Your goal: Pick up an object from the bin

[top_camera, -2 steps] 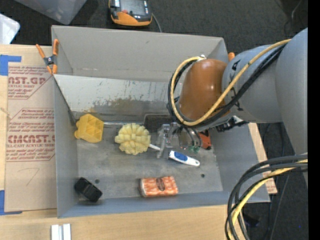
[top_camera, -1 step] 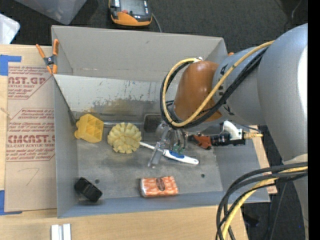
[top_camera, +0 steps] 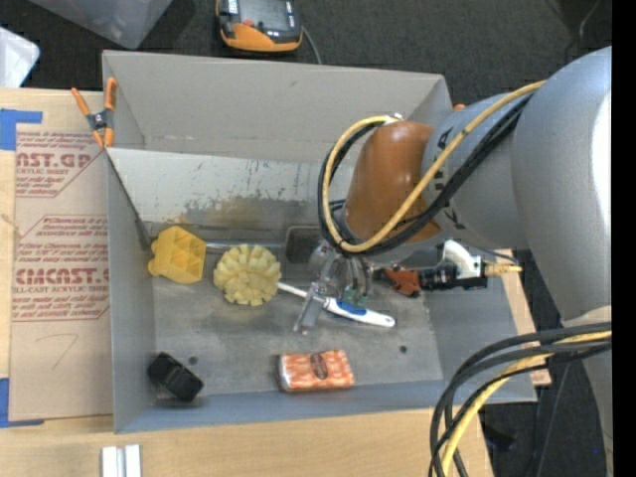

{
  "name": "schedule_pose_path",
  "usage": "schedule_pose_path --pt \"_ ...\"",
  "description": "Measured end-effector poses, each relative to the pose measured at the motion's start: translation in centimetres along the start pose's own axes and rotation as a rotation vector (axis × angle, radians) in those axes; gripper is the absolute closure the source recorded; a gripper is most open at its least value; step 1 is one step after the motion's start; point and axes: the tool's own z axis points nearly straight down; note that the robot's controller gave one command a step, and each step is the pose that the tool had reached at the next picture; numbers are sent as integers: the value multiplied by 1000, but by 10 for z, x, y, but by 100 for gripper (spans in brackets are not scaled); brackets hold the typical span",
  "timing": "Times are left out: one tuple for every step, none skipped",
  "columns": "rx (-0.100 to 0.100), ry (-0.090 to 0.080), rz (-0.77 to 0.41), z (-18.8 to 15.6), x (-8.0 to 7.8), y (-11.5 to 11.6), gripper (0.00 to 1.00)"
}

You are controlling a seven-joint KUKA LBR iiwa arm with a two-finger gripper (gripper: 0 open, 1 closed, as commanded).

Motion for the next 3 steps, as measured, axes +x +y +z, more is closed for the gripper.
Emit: schedule_pose_path --pt "-1 -1 -276 37 4 3 0" --pt "0 -2 -228 30 -15 -29 100" --pt "0 -2 -228 30 -15 -29 100"
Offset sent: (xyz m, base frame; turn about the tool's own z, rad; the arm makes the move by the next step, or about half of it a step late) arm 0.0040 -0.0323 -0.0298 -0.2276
